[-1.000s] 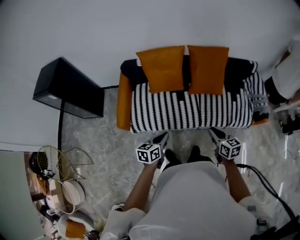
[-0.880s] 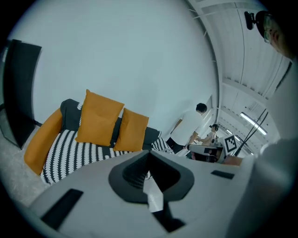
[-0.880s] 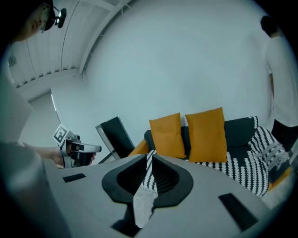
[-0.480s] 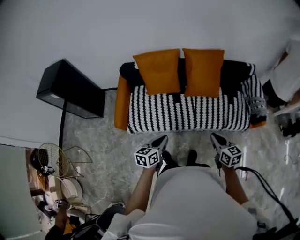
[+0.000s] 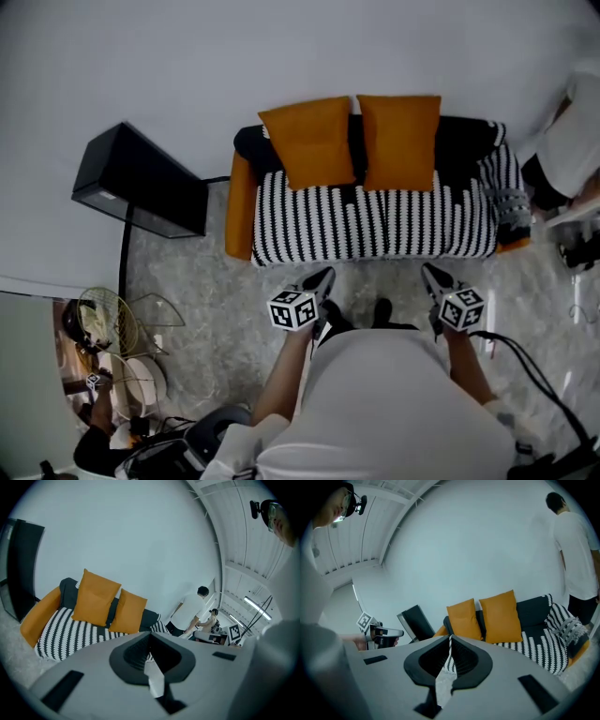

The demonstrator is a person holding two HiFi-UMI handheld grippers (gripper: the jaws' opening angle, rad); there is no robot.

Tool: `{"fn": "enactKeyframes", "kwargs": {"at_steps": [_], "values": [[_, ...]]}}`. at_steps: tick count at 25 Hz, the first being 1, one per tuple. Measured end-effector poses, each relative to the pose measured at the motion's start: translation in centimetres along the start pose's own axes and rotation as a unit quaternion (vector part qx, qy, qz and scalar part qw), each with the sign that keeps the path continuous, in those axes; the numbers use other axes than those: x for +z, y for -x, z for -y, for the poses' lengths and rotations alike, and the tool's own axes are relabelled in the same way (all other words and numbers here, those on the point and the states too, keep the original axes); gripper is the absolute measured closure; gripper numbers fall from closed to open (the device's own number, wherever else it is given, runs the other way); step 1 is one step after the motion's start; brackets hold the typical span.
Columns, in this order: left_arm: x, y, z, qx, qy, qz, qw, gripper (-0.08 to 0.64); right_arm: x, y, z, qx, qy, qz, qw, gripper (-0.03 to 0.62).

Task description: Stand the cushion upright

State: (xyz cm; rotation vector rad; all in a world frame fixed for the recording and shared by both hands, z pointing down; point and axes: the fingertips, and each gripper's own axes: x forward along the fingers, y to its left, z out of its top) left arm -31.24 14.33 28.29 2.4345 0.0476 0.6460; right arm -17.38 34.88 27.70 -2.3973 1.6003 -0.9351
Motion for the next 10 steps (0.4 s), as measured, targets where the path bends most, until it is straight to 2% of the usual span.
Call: {"fn": "enactKeyframes", "kwargs": {"at_steps": [10], "values": [[1.3,-0.8,-0.2,0.000,-0.006,0.001,1.0000,0.558,1.0,-0.5,1.4,-0.005,-0.009,0.009,1.000,0.551]]}}
